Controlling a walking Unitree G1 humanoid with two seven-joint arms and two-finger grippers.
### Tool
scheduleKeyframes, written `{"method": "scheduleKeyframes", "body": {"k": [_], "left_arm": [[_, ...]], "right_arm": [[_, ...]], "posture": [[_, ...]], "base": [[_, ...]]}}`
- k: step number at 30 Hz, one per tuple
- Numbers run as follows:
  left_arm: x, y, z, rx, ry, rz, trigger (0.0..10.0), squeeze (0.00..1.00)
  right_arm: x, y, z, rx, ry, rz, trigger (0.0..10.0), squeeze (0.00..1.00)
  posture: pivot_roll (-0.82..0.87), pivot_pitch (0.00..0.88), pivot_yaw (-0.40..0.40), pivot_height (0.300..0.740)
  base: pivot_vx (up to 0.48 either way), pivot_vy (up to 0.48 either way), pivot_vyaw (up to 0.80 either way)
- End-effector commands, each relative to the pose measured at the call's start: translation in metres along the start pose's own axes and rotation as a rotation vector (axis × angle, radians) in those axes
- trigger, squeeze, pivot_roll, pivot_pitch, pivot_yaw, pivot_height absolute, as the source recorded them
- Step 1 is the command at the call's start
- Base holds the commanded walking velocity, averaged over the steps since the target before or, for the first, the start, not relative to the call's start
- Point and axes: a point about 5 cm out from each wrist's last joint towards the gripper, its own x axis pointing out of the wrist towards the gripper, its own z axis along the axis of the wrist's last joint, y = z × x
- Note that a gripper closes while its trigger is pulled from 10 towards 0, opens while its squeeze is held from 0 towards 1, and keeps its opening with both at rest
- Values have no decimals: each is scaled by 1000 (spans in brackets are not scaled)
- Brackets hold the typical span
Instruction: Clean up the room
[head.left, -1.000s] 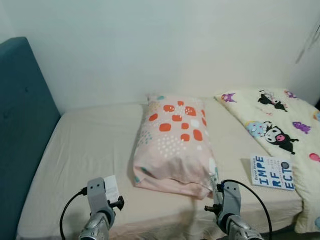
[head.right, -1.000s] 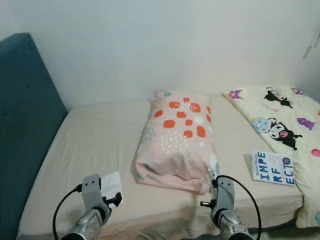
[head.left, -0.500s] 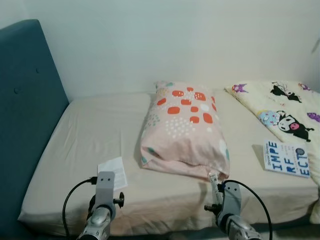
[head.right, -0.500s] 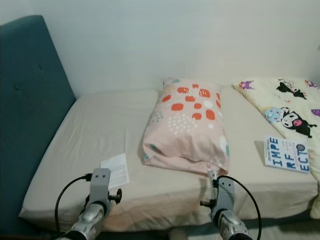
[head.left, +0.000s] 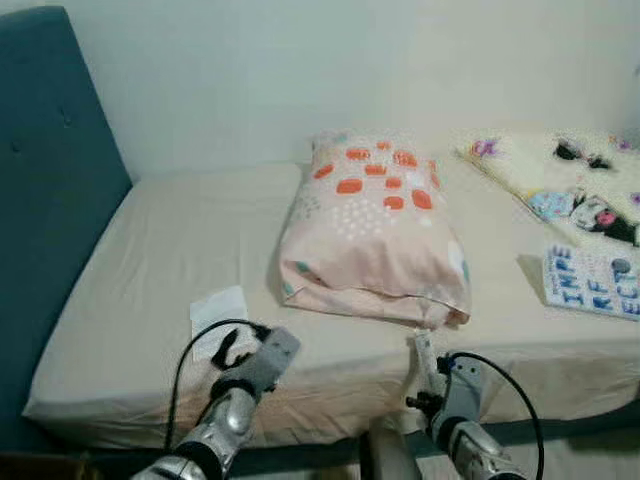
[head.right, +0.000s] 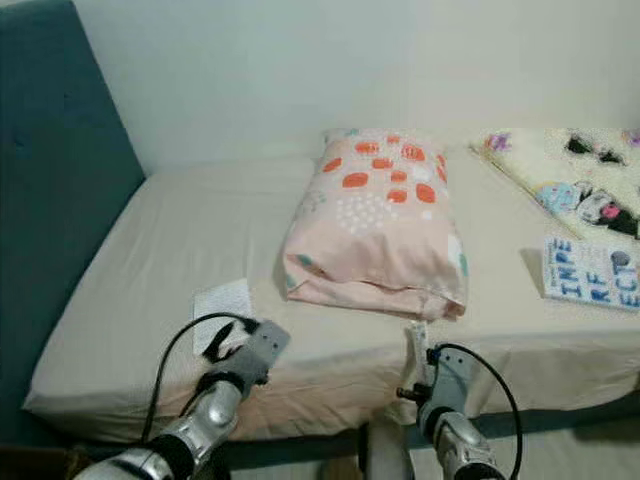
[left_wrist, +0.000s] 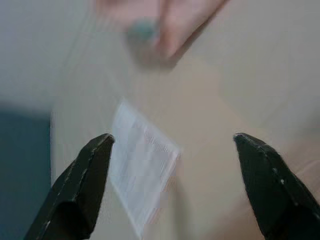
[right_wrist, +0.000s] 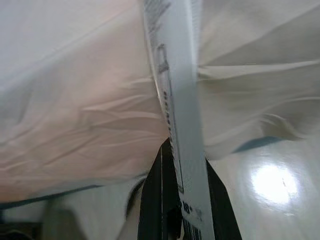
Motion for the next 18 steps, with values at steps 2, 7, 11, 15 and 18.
{"method": "scheduleKeyframes", "body": {"k": [2,7,11,15,18], "left_arm": [[1,4,2,153,-59,25,10000,0],[9,17,11,388,-177,66,10000,0],[13,24,13,458,-202,79,10000,0],[20,36,16,574,-205,90,10000,0],[23,44,12,622,-174,103,10000,0]], "right_arm": [[2,7,6,45,-38,34,10000,0],[3,17,26,74,-188,83,10000,0],[1,21,31,76,-242,99,10000,0],[-6,26,39,86,-321,122,10000,0],[-14,29,42,88,-360,131,10000,0]], "posture": [[-149,154,28,564],[-155,283,81,564],[-162,318,98,564],[-173,382,123,564],[-193,435,135,564]], "base": [[0,0,0],[0,0,0],[0,0,0],[0,0,0],[0,0,0]]}}
